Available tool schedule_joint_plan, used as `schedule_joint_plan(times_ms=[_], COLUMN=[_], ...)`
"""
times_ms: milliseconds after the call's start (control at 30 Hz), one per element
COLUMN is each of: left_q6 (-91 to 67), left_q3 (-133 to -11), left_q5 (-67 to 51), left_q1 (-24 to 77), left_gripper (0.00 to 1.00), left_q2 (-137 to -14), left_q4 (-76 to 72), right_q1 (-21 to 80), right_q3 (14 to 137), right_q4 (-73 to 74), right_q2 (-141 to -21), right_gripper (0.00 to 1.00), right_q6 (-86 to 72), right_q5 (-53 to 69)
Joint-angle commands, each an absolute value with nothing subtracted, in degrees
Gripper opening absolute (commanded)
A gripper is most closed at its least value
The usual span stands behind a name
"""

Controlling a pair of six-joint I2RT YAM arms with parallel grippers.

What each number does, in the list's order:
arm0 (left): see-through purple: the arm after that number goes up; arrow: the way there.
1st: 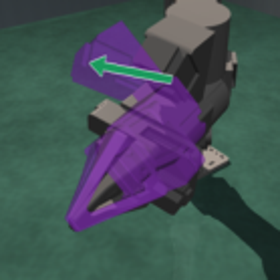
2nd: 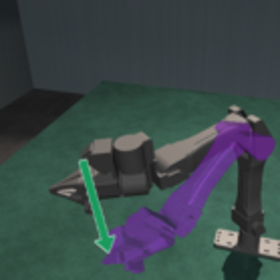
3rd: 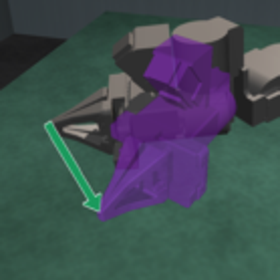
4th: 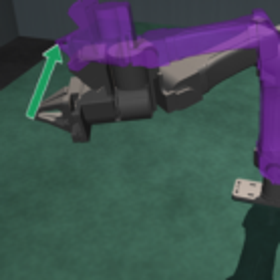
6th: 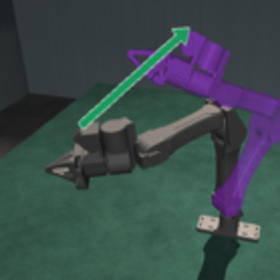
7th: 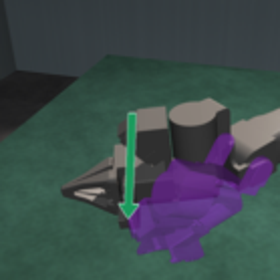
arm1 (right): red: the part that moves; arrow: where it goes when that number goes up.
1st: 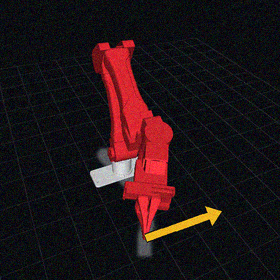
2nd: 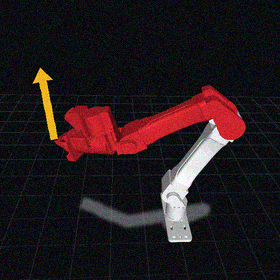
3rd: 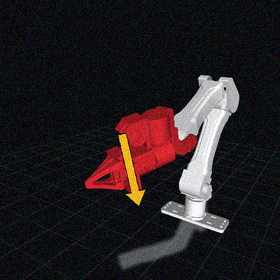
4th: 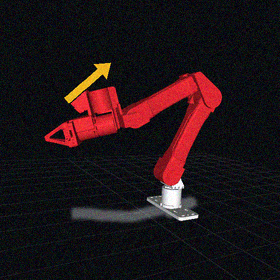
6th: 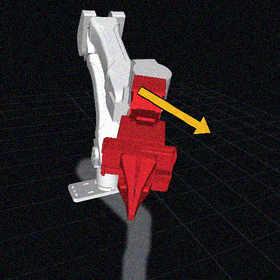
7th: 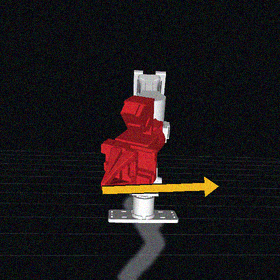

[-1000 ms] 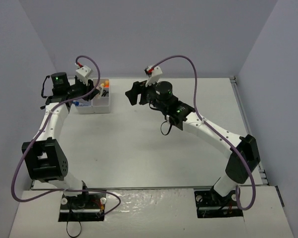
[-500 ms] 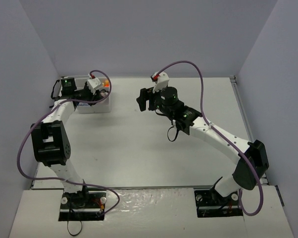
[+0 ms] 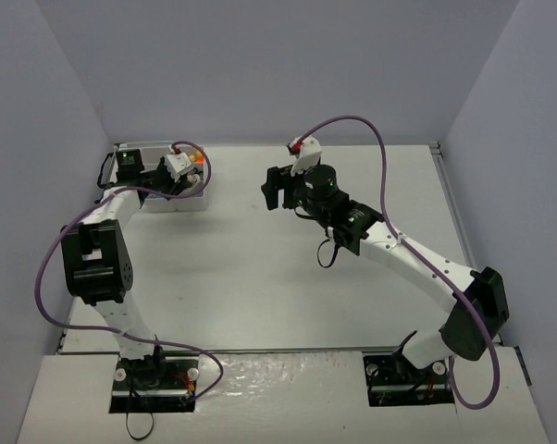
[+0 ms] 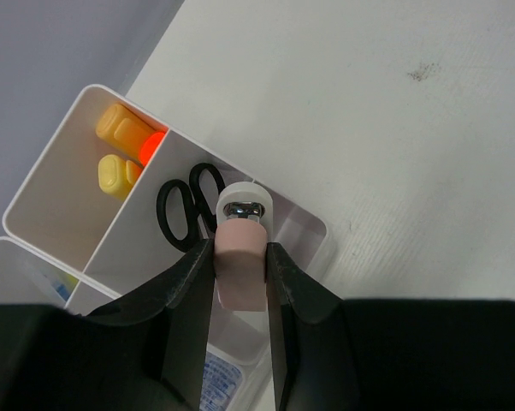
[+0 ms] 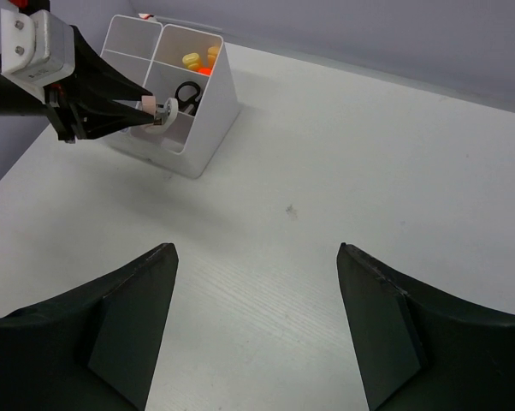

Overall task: Sort the stationery into containers
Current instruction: Place the stapler in the storage box, then reset both arms

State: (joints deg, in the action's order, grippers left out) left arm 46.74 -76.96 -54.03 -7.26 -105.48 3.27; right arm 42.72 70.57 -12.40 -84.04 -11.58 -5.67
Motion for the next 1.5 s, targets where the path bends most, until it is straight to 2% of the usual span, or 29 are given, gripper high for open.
schedule_joint_plan(times_ms=[0,67,100,267,367,467,567,700,833,933,1033,1167,1333,1467], left_q6=[50.48,50.68,50.63,49.14,45.00,33.39,21.46,17.80,23.70,26.38,27.45,25.97,27.37,27.87], left_q3=[-79.85,-78.58,-78.20,-78.26,-77.06,-76.57,-78.54,-82.12,-82.48,-80.63,-75.97,-63.50,-48.34,-40.97], left_q5=[-58.17,-57.80,-57.48,-56.41,-56.04,-53.42,-47.23,-38.11,-33.50,-29.25,-25.28,-17.40,-11.56,-5.99], left_q1=[-7.91,-7.91,-7.93,-8.09,-8.09,-8.08,-8.00,-8.00,-8.26,-8.26,-8.26,-8.26,-8.26,-8.28], left_gripper=[0.00,0.02,0.09,0.69,0.85,0.87,0.87,0.88,0.89,0.91,0.91,0.91,0.92,0.94], left_q2=[-104.40,-104.12,-104.18,-104.06,-101.64,-96.97,-92.55,-82.27,-72.65,-65.53,-59.95,-49.74,-37.37,-30.94], left_q4=[3.19,1.73,1.40,1.49,-2.81,-9.85,-10.52,2.48,19.56,30.54,36.12,40.11,38.48,35.42], right_q1=[42.19,42.01,41.89,41.46,40.65,38.71,36.21,29.55,24.07,23.55,23.47,23.47,23.38,23.38], right_q3=[69.95,69.61,69.50,68.89,68.57,68.08,67.06,65.39,62.40,59.74,57.62,53.95,49.21,47.55], right_q4=[-15.54,-15.15,-14.99,-14.75,-14.18,-13.44,-12.90,-9.58,-7.44,-6.20,-3.11,1.54,3.08,3.14], right_q2=[-78.89,-78.17,-77.92,-77.16,-77.08,-76.69,-75.50,-73.65,-69.73,-66.88,-65.11,-61.84,-56.65,-53.71], right_gripper=[0.73,0.73,0.74,0.76,0.78,0.79,0.82,0.87,0.96,1.00,1.00,1.00,1.00,1.00], right_q6=[-10.36,-10.22,-10.18,-10.65,-11.15,-12.00,-13.34,-16.64,-20.30,-21.27,-21.80,-21.88,-20.96,-22.21], right_q5=[-8.17,-8.29,-8.35,-8.09,-8.02,-7.68,-6.40,-4.99,-3.57,-7.93,-11.76,-16.35,-18.00,-18.81])
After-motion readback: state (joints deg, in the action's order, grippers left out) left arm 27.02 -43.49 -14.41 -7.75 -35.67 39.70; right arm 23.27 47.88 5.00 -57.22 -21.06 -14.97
